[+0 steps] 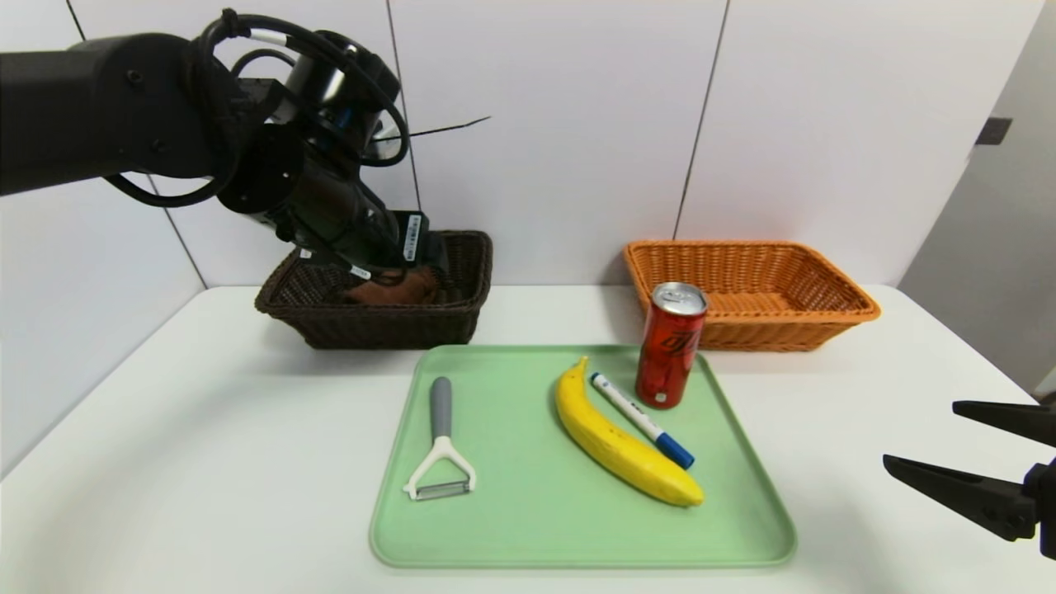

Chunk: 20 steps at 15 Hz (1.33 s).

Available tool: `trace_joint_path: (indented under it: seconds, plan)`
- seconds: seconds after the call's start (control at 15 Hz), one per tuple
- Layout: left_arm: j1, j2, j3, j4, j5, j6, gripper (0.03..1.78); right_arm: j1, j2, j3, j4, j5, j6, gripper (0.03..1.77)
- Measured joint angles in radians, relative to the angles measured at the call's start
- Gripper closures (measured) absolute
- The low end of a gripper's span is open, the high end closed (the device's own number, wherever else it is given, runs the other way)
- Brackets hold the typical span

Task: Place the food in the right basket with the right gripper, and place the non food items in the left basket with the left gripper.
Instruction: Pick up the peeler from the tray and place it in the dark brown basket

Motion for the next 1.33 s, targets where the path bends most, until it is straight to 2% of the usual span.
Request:
trace_joint_path:
  seconds: [0.27, 0.47, 0.67, 1.33]
  plan:
    - [-0.142, -0.024, 0.003, 0.101, 0.001, -0.18, 0.14, 0.0, 0.0, 0.001, 0.001, 0.001, 0.001, 0.04]
    - [-0.182, 0.003, 0.029, 0.125, 0.029, -0.267, 0.14, 0.0, -0.001, 0.001, 0.0, 0.0, 0.001, 0.04]
    - [-0.188, 0.046, 0.095, 0.122, 0.063, -0.307, 0.12, 0.0, -0.002, 0.002, 0.0, 0.0, 0.002, 0.04]
    - [-0.185, 0.176, 0.128, 0.113, 0.065, -0.37, 0.12, 0.0, -0.005, 0.007, 0.0, 0.0, 0.003, 0.04]
